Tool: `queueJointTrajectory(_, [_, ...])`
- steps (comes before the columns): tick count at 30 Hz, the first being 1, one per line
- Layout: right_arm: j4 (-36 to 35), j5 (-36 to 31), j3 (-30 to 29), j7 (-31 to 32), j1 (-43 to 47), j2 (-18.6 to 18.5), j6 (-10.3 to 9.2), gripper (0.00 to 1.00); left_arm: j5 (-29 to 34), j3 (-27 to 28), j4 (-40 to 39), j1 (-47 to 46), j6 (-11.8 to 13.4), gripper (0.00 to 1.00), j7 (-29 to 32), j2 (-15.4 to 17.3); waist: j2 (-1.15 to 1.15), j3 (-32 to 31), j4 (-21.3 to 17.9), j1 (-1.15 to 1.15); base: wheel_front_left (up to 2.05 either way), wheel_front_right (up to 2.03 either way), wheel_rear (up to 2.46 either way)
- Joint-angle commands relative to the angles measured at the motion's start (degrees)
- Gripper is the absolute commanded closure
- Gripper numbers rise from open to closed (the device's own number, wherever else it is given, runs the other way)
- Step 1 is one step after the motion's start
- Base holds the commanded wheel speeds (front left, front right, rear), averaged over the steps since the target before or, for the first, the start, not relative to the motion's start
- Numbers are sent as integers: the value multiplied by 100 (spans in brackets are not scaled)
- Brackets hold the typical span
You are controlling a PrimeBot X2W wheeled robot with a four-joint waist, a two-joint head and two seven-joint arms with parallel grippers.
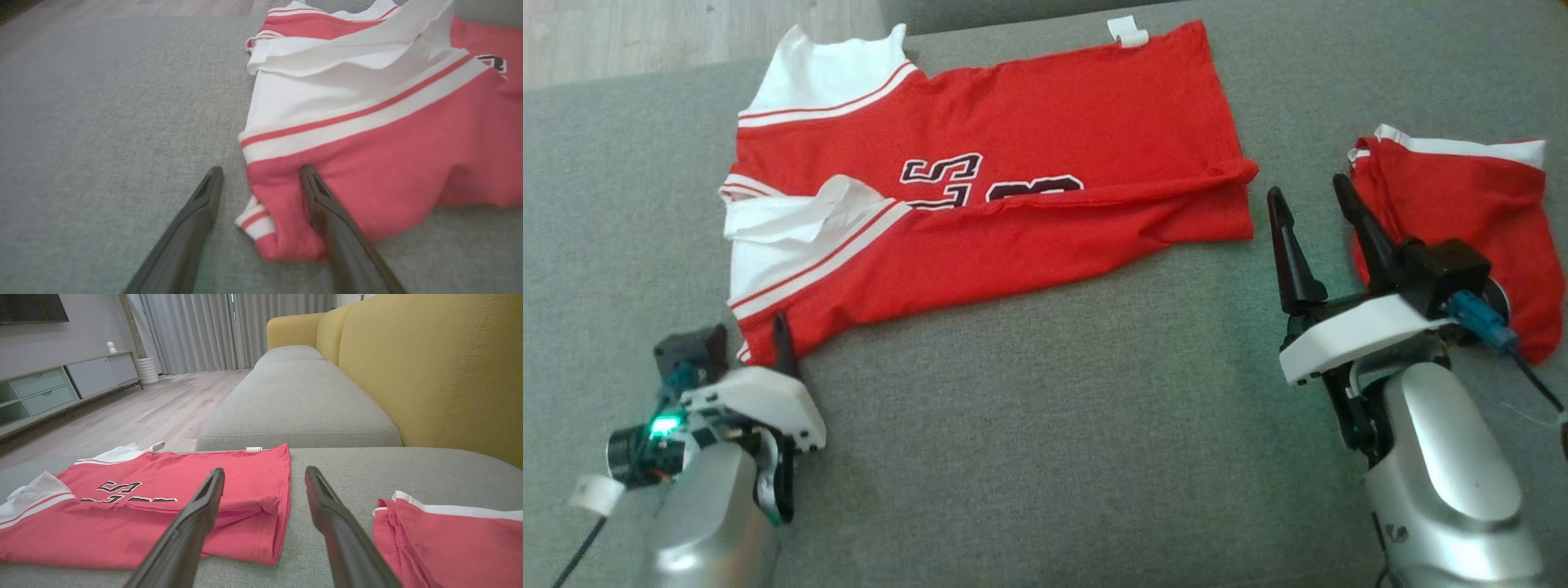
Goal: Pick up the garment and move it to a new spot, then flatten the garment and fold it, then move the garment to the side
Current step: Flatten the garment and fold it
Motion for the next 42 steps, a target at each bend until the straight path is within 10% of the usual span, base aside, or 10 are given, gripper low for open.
queueJointTrajectory(1, [-272,-59,86,27,-33,61,-4,0,-53,126,100,-161,-44,0,131,173,0,28,-20,-1,0,0,0])
queueJointTrajectory(2, [-300,-63,78,40,-26,69,-4,0,-70,124,163,-192,-60,34,153,171,0,34,-21,-1,0,0,0])
queueJointTrajectory(3, [-323,-67,69,53,-19,76,-4,0,-78,109,212,-216,-90,100,164,161,0,38,-17,-1,0,0,0])
queueJointTrajectory(15, [239,-131,-465,858,-227,140,-4,0,-30,83,-440,-597,-324,100,-914,137,0,-1,278,-1,0,0,0])
queueJointTrajectory(35, [3747,953,-446,1204,-2006,146,-4,0,353,-419,-1497,-458,-583,100,-1038,45,0,105,699,-1,0,0,0])
queueJointTrajectory(37, [3954,932,-310,1135,-2121,146,-4,97,343,-419,-1473,-445,-574,100,-1039,51,0,104,712,-1,0,0,0])
queueJointTrajectory(42, [4359,597,-252,815,-2326,146,-4,100,296,-370,-1332,-394,-524,100,-1040,113,0,54,692,-1,0,0,0])
